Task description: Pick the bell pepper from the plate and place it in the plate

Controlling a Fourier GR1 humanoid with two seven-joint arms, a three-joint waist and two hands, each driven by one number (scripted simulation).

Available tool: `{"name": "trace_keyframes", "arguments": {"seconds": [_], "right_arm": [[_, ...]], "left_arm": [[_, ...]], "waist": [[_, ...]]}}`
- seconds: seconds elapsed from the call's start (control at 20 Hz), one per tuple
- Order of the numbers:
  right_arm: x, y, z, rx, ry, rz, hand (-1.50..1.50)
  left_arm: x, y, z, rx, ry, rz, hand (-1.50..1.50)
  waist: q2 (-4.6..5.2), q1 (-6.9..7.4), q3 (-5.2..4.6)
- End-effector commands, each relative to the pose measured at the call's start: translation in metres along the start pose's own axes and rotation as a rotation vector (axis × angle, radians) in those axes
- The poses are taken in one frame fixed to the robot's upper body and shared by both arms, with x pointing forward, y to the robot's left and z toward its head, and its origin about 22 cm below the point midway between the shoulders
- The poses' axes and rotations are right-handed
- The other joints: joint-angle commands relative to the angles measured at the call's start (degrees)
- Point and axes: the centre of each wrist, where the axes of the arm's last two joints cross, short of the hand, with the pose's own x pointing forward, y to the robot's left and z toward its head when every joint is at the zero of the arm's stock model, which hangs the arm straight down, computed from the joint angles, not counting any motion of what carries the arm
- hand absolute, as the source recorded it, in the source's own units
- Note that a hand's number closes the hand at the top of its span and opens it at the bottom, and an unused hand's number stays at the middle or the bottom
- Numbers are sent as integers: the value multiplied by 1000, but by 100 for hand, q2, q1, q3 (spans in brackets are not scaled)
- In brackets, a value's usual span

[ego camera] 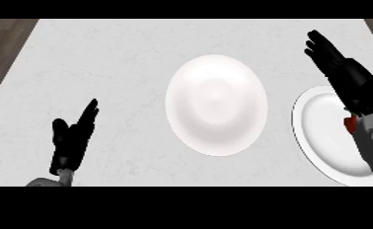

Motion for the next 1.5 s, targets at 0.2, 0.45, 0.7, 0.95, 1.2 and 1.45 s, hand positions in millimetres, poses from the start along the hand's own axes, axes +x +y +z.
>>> {"name": "trace_keyframes", "arguments": {"seconds": [0.2,0.45,0.7,0.95,1.2,1.45], "right_arm": [[-34,1,-3,-102,92,-177,150],[-57,-21,23,-497,4,127,-150],[-101,9,46,-525,-131,196,-150],[-102,14,92,-598,-100,311,-150],[-76,-24,121,-615,41,469,-150],[-59,-42,122,-477,265,651,-150]], "left_arm": [[30,49,26,57,-209,-114,0],[33,31,23,4,-284,-45,0],[24,24,3,-26,-315,-38,0],[31,24,-10,-23,-307,-53,0],[30,32,-6,-18,-305,-46,0],[13,26,-8,-2,-308,-40,0]], "waist": [[-251,-135,-265],[-242,-297,-254],[-234,-174,-264],[-258,-220,-270],[-272,-214,-274],[-248,-178,-285]]}}
